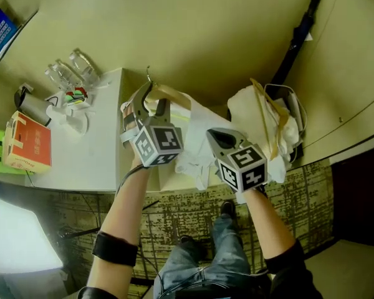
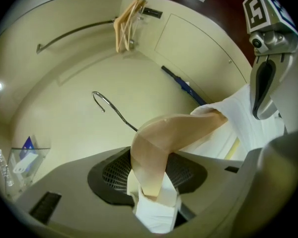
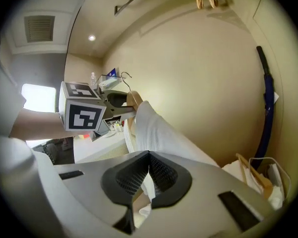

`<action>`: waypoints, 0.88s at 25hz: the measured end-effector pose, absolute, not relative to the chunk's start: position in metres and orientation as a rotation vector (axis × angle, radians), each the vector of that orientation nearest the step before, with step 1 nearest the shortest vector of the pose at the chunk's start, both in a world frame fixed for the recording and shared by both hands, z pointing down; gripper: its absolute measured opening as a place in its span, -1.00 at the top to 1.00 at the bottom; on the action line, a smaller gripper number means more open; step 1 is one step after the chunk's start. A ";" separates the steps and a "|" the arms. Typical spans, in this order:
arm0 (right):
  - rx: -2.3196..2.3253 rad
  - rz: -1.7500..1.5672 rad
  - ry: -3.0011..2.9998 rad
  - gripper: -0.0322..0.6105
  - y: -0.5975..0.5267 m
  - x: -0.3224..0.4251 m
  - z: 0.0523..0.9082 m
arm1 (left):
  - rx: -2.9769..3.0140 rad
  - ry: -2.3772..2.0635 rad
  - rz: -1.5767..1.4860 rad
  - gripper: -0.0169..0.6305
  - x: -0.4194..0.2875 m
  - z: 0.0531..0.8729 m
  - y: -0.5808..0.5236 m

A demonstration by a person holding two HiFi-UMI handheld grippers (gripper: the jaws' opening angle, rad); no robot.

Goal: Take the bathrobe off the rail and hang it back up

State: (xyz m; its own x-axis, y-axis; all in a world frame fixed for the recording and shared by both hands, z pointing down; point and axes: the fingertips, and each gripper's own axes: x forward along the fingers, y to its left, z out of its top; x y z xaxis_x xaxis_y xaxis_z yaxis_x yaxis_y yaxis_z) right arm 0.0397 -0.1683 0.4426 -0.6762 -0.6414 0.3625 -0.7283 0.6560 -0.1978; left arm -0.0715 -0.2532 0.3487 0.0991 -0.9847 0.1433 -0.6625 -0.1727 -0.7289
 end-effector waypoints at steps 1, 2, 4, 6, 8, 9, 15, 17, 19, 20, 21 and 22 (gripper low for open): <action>1.092 0.497 -2.605 0.85 -0.165 0.036 0.457 | -1.900 1.601 -0.894 0.33 -0.074 0.371 -0.251; 1.081 0.513 -2.597 0.85 -0.162 0.032 0.471 | -1.904 1.593 -0.926 0.33 -0.077 0.393 -0.248; 1.076 0.541 -2.578 0.85 -0.159 0.028 0.502 | -1.910 1.576 -0.990 0.33 -0.083 0.437 -0.243; 1.078 0.572 -2.560 0.85 -0.158 0.026 0.532 | -1.924 1.563 -1.041 0.33 -0.087 0.478 -0.240; 1.081 0.604 -2.547 0.85 -0.158 0.024 0.557 | -1.942 1.536 -1.076 0.33 -0.089 0.512 -0.239; 1.085 0.615 -2.541 0.85 -0.160 0.024 0.569 | -1.949 1.503 -1.088 0.33 -0.088 0.527 -0.240; 1.153 0.619 -2.485 0.85 -0.171 0.028 0.631 | -2.003 1.393 -1.156 0.33 -0.078 0.611 -0.244; 1.188 0.610 -2.464 0.85 -0.178 0.032 0.649 | -2.026 1.356 -1.197 0.33 -0.074 0.646 -0.246; 1.214 0.603 -2.444 0.85 -0.186 0.035 0.667 | -2.047 1.308 -1.233 0.33 -0.068 0.679 -0.249; 1.222 0.597 -2.434 0.85 -0.189 0.037 0.677 | -2.057 1.284 -1.249 0.33 -0.065 0.695 -0.251; 1.230 0.588 -2.423 0.85 -0.193 0.039 0.686 | -2.068 1.263 -1.264 0.33 -0.062 0.711 -0.253; 1.238 0.578 -2.414 0.85 -0.197 0.040 0.696 | -2.081 1.248 -1.277 0.33 -0.058 0.725 -0.257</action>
State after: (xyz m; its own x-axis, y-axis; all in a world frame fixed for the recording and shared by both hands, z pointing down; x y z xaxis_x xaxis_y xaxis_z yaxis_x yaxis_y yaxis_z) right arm 0.0405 -0.1974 0.6959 -0.5479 -0.6760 0.4927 -0.8258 0.5309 -0.1900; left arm -0.0583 -0.2570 0.7247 0.1855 -0.8447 0.5021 -0.4826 -0.5234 -0.7023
